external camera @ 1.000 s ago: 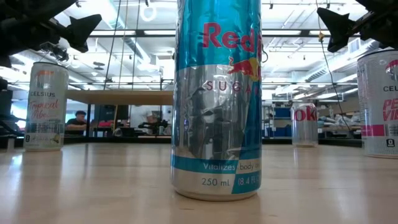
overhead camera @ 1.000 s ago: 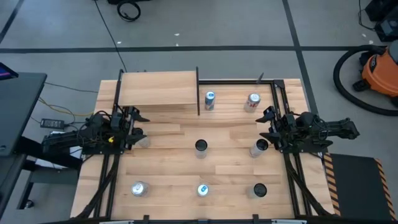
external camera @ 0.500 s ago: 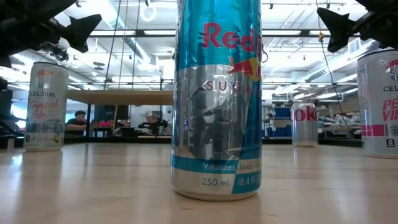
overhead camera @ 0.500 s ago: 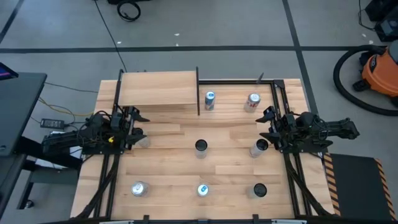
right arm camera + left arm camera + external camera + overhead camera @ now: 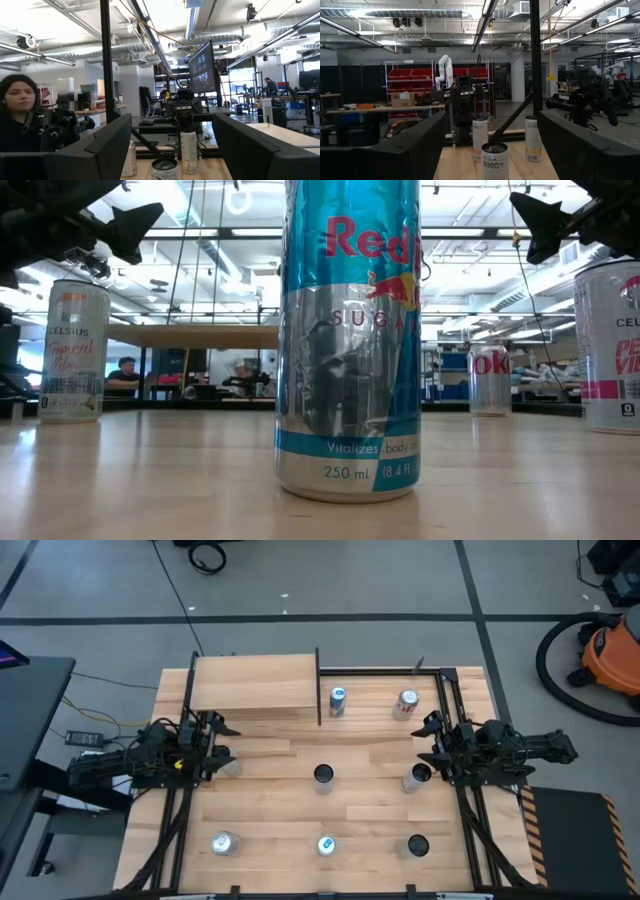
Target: Place canned beverage on shelf
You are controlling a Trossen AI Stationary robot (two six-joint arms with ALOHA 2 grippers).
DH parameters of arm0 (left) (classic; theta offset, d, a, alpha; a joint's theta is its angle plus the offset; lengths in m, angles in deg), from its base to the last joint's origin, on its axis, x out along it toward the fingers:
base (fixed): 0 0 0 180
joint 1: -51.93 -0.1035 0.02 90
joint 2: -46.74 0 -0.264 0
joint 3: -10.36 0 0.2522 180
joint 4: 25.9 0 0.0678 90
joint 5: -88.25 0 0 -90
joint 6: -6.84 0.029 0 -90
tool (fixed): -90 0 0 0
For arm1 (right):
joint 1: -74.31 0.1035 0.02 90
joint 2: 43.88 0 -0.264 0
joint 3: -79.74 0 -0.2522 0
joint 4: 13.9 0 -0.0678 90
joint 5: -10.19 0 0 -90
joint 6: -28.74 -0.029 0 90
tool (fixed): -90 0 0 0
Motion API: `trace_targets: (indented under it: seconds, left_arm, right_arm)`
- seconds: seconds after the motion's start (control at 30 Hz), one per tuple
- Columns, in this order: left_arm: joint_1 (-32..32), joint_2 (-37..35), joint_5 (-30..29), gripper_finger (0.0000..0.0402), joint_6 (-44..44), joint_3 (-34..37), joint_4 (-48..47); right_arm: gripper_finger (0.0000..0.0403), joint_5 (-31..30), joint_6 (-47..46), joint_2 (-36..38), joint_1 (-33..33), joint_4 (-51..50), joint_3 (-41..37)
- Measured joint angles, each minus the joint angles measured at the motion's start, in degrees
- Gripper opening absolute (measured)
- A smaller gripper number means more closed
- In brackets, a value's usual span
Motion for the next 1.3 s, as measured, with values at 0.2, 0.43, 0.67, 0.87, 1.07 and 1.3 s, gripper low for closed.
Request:
trace_targets:
  seconds: [0.2, 0.43, 0.67, 0.87, 1.07, 1.3]
  left_arm:
    - [0.0, -0.02, 0.0, 0.0318, -0.02, -0.01, 0.0]
    - [0.0, 0.0, 0.0, 0.0318, 0.0, -0.01, 0.0]
    - [0.0, -0.02, -0.01, 0.0318, -0.14, 0.0, 0.45]
    - [0.0, 0.0, -0.01, 0.0318, -1.2, -0.02, -0.01]
    - [0.0, 0.0, -1.32, 0.0318, 0.93, 0.0, -0.16]
    - [0.0, 0.0, -3.01, 0.0318, 2.95, -0.02, -3.05]
  right_arm:
    - [0.0285, 0.0, -0.02, -0.01, 0.01, 0.0, -0.01]
    - [0.0285, 0.0, -0.02, 0.0, 0.0, 0.0, -0.02]
    - [0.0285, 0.0, -0.01, -0.01, 0.0, 0.0, 0.0]
    - [0.0285, 0.0, -0.01, -0.02, 0.0, 0.0, 0.0]
    - [0.0285, 0.0, 0.0, 0.0, 0.0, 0.0, 0.0]
    - [0.0285, 0.0, -0.02, -0.01, 0.0, 0.0, -0.01]
